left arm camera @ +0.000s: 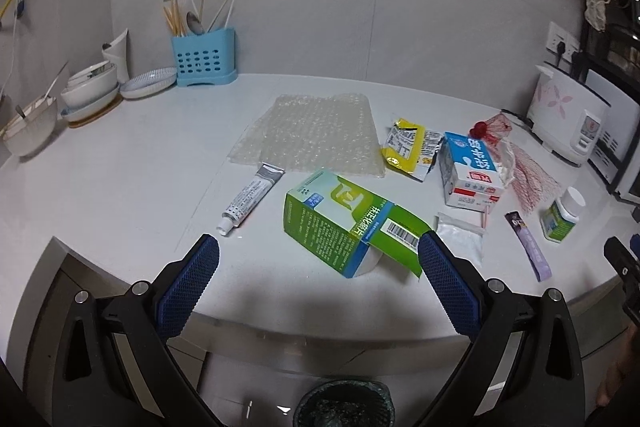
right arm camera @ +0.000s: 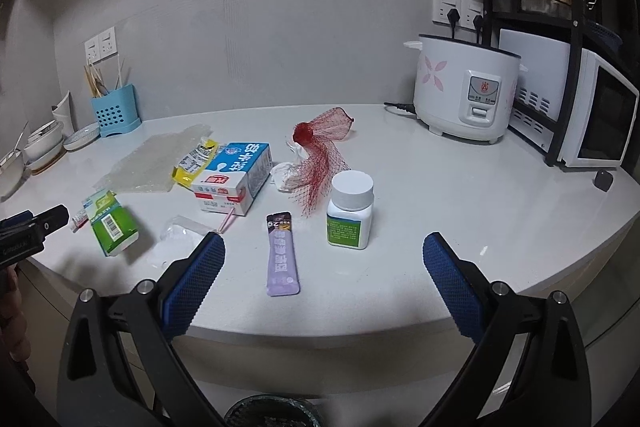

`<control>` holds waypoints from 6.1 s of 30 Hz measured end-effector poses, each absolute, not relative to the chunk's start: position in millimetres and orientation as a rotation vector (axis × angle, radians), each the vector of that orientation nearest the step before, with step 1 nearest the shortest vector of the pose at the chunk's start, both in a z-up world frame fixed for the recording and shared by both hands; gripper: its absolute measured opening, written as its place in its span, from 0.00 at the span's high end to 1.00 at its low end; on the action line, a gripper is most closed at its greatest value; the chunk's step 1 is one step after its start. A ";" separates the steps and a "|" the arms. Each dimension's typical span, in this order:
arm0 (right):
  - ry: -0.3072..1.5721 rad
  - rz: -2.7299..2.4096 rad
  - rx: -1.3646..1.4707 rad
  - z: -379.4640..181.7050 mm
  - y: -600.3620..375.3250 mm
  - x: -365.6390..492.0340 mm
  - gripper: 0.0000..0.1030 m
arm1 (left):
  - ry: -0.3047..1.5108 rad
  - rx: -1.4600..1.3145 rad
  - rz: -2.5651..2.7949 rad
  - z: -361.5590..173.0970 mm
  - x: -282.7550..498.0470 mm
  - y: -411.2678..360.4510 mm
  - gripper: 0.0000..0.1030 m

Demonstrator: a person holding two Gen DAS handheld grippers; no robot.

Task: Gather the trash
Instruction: 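Grasp the green medicine box with the left tool while the right tool grasps the white pill bottle, then carry the green box and white bottle down over the black mesh bin, then open the left tool over the bin while the right tool releases the bottle, then raise both tools back up toward the counter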

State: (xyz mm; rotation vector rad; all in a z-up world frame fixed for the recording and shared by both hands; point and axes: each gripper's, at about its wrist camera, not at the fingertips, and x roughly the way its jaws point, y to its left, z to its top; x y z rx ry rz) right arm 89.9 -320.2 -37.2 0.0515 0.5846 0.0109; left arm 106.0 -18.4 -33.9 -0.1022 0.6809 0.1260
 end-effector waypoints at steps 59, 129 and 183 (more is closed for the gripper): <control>0.595 -0.010 0.042 -44.4 -323.3 100.9 0.61 | 0.743 -0.140 0.132 -46.9 106.2 -26.4 0.54; 1.100 0.074 0.106 -429.7 -220.2 -3.4 0.61 | 1.145 -0.166 -0.129 -494.7 -1.0 -56.1 0.30; 0.917 0.090 0.015 -330.7 -264.0 -21.2 0.12 | 1.001 -0.092 -0.013 -366.7 -24.2 -21.8 0.06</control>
